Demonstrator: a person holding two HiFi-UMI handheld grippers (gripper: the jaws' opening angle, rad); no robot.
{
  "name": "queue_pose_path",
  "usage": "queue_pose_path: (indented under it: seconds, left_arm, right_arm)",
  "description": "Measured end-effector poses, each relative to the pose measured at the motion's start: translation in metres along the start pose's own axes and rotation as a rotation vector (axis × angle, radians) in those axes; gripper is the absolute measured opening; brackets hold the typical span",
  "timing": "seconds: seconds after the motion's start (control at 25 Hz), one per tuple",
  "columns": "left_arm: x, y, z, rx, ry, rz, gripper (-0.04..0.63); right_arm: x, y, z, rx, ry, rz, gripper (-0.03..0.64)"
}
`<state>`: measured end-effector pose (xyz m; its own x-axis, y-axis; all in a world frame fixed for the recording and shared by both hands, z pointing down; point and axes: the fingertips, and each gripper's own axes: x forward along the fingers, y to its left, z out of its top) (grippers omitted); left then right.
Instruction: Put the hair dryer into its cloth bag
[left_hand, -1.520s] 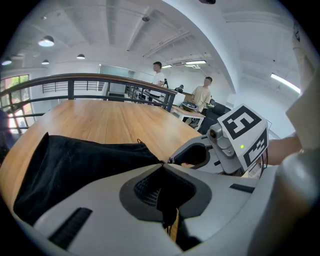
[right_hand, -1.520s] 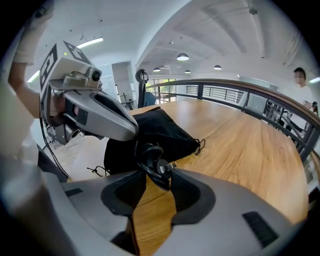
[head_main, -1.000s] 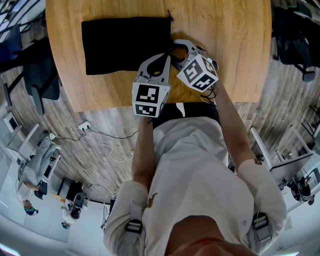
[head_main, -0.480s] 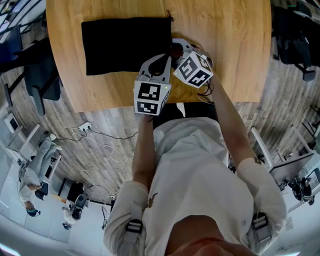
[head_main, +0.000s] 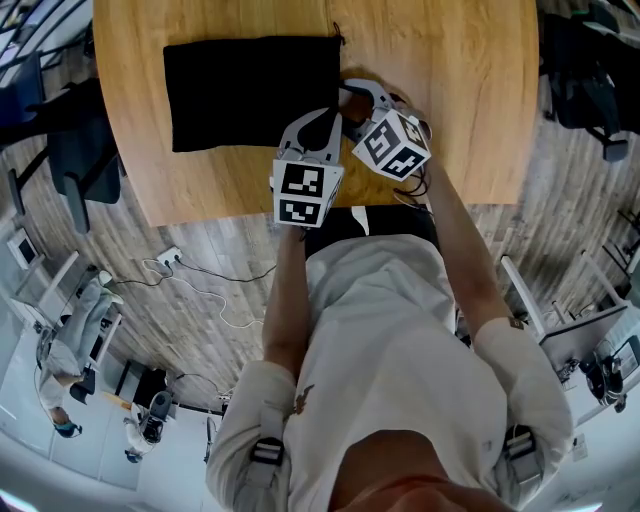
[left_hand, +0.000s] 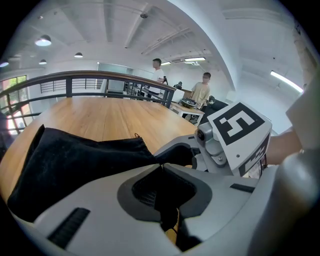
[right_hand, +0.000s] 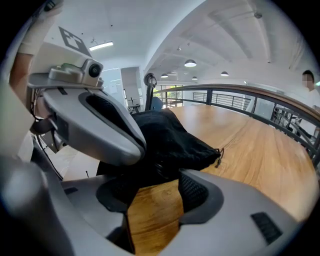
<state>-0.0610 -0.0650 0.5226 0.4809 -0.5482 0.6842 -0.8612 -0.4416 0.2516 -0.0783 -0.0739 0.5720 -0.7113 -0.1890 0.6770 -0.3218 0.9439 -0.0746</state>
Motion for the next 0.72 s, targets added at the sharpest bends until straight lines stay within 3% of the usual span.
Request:
queue_pose_path:
  seconds: [0.32,0.48,0.72]
  left_arm:
    - [-0.008,-0.002,0.011,0.031,-0.028,-0.003,0.039]
    - [-0.016,0.002,0.015,0.054,-0.042,0.017,0.052]
    - [-0.033,0.004,0.033,0.069,-0.111,0.025,0.043]
  right_arm:
    - [-0.049,-0.018,-0.020,0.069,0.010,-0.127,0.253]
    - [-0.078,-0.029,-0.008,0.135,-0.063,-0.228,0.134]
    - [-0.115,-0.033,0.023,0.164,-0.151,-0.317,0.045]
